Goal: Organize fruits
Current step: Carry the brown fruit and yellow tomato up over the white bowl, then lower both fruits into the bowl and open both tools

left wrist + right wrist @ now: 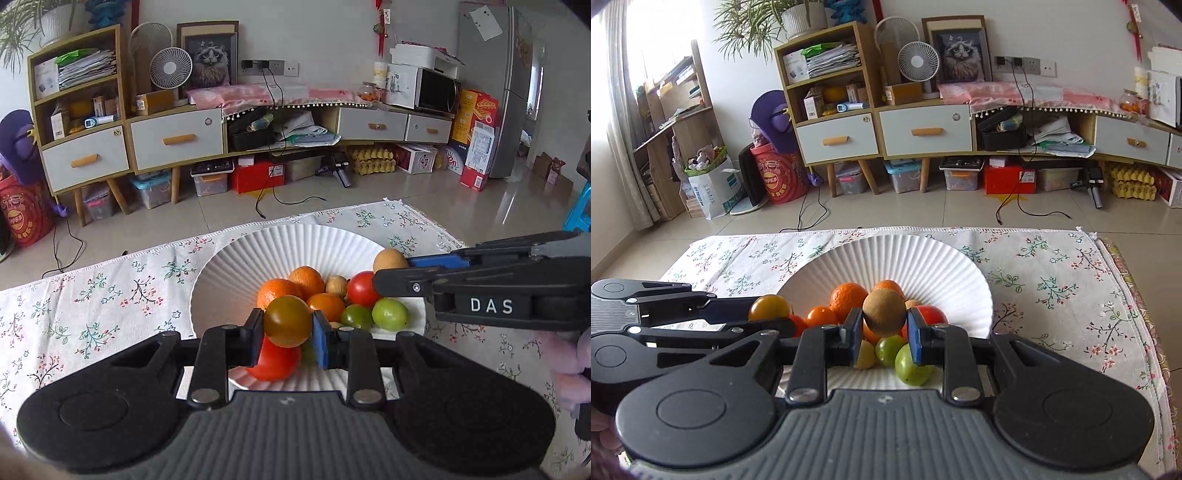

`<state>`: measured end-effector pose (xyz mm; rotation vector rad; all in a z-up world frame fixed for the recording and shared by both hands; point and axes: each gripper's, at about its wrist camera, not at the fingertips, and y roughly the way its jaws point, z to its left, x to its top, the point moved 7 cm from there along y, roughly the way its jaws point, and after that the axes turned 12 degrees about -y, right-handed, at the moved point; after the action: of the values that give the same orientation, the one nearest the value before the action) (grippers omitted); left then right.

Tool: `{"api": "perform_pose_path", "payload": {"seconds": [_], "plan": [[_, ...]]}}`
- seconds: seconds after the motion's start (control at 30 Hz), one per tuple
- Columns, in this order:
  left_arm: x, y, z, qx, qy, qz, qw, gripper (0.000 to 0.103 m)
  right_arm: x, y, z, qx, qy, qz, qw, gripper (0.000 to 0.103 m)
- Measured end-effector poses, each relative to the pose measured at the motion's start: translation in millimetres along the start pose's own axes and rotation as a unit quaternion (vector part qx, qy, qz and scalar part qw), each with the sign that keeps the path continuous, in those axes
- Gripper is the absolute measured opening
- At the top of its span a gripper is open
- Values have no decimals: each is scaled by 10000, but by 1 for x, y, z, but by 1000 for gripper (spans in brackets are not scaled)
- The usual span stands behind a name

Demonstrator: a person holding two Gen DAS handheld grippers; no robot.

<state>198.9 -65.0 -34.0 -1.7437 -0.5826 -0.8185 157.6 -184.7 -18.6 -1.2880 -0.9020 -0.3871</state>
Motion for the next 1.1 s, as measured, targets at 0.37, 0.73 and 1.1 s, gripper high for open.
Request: {"api": "perform_pose_path", "payload": {"seconds": [0.37, 0.73, 1.1], "plan": [[27, 52, -3, 344, -61, 206, 9992, 27, 9, 19, -25, -116, 422, 13, 9990, 23], [32, 78, -4, 615, 70, 383, 9973, 27, 7, 48, -42, 90, 863, 168, 9961, 23], [36, 80, 5, 375, -315, 381, 9981, 28, 5, 59, -41, 254, 961, 250, 9947, 23]]}}
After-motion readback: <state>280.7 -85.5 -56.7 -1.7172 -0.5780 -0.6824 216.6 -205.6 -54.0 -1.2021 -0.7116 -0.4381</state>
